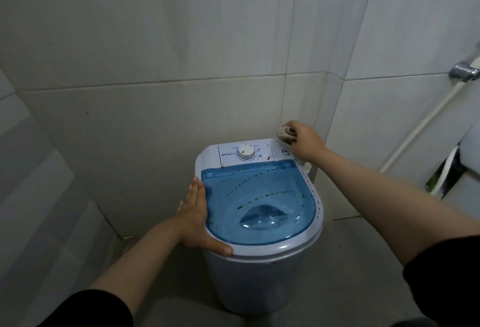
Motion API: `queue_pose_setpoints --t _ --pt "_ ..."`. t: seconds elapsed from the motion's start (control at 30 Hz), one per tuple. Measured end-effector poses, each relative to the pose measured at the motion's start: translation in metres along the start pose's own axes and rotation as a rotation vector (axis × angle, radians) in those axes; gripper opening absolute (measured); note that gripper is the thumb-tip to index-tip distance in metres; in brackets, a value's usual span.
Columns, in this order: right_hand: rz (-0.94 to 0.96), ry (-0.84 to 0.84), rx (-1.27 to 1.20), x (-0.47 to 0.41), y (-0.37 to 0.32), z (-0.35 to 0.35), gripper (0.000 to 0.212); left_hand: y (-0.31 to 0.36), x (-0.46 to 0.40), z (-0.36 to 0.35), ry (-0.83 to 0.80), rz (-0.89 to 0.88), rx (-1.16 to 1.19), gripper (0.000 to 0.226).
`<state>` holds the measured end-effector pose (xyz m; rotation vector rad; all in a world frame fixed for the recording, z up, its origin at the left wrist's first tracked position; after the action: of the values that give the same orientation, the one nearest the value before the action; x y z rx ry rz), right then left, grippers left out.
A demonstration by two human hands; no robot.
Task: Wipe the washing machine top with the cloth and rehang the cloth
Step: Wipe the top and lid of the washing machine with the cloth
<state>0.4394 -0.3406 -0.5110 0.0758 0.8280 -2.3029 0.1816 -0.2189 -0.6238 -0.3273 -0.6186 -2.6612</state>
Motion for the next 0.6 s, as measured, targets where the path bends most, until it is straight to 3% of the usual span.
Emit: queue_pose_setpoints --t 0.13,0.6 --pt "0.003 -0.172 0.062 -0.001 0.008 -0.03 0.055 0.0 0.001 -0.001 -0.011 0.008 0.01 0.165" --pt "-0.041 -0.154 0.053 0.072 0.025 -0.005 0.044 0.008 0.008 0.003 -0.002 0.011 0.027 0.171"
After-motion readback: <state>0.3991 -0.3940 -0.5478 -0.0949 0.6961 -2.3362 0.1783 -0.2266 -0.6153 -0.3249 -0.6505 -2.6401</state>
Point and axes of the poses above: each hand's wrist, its own x-axis away from the middle knuckle, its own z-axis out of the back of the hand, y = z × x, the point moved 10 cm from there along -x, towards the middle knuckle, and after that the axes turned 3 degrees about y, right-handed, at the moved point
